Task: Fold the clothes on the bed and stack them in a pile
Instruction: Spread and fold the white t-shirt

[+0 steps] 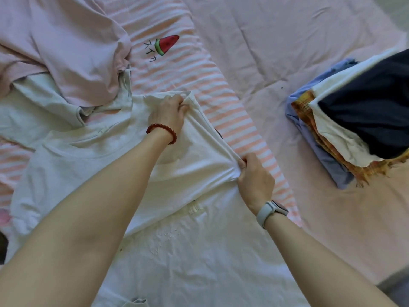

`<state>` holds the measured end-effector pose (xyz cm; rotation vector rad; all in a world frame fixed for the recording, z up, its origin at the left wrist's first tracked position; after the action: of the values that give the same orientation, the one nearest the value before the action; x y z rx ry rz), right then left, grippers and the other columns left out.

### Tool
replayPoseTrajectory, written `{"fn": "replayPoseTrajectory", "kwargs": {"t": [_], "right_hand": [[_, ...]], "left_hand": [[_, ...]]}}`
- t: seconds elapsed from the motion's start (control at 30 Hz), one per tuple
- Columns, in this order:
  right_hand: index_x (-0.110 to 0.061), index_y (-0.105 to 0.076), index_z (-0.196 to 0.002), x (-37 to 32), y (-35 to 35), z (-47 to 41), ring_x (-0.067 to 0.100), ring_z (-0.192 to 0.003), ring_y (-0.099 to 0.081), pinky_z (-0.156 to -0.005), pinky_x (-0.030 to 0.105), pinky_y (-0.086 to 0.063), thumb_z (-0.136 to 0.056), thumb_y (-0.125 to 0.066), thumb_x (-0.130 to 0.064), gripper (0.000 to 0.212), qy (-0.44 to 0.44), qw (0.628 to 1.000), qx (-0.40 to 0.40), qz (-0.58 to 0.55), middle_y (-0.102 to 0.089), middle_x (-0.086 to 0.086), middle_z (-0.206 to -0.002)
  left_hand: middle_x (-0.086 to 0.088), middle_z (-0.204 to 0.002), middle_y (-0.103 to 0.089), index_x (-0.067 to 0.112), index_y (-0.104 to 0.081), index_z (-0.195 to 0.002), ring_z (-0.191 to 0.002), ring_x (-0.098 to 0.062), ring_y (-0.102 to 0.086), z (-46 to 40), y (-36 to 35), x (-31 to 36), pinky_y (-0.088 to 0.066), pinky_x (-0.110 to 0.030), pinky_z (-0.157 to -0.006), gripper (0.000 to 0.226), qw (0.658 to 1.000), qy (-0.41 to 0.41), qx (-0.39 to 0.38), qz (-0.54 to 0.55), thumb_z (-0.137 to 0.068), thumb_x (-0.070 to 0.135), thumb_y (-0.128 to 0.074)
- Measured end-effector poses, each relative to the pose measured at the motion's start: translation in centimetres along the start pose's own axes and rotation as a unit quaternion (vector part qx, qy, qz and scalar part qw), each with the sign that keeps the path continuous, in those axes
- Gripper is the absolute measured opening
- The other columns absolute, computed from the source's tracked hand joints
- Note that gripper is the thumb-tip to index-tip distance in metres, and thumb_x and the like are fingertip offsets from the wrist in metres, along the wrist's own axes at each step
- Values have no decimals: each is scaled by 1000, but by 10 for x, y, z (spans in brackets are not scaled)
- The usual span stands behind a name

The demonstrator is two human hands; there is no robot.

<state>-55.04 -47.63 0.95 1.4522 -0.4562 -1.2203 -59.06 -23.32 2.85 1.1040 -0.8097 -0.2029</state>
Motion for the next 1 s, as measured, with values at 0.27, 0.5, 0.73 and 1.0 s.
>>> {"fn": "replayPoseTrajectory", "kwargs": {"t": [0.27, 0.5, 0.73, 1.0], "right_hand": [[-5, -63, -101, -19, 7, 23, 29, -90, -50, -73, 39, -35, -79, -62, 0, 22, 77, 990, 121, 7, -61, 13, -95], [-11, -62, -108, -67, -34, 100, 25, -81, -63, -68, 34, -47, -90, -56, -23, 22, 88, 986, -105, -90, -68, 3, -88], [-3, -57, -85, -81, -66, 100, 18, -69, -56, -60, 30, -45, -87, -57, -30, 26, -364, 812, -157, -429, -62, 5, -79], [-11, -44, -72, -82, -72, 115, 18, -56, -34, -48, 28, -26, -87, -45, -9, 16, -433, 765, -129, -458, -40, 7, -65]], "left_hand": [[11, -84, -55, 22, -54, -107, -77, -7, -53, 64, 2, -64, -38, -19, -62, 30, 981, 79, -110, 138, -87, 45, -56], [7, -68, -53, 21, -50, -68, -69, -15, -49, 89, 4, -95, -35, -23, -56, 21, 981, 83, -161, 74, -89, 23, -54], [0, -75, -52, 16, -41, -94, -69, -22, -49, 66, 17, -84, -35, -32, -58, 14, 995, 64, -61, 40, -98, 29, -35], [4, -98, -50, 21, -45, -118, -87, -19, -51, 86, 22, -113, -39, -32, -69, 51, 982, 83, -167, 28, -85, 59, -49]]}}
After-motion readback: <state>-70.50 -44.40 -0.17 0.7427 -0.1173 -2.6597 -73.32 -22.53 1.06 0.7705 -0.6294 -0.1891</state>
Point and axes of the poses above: each hand's wrist, its own z-axis away from the middle knuckle, its own y-axis out of the back of the hand, x = y × z, the point moved 4 cm from there along -z, towards the middle knuckle
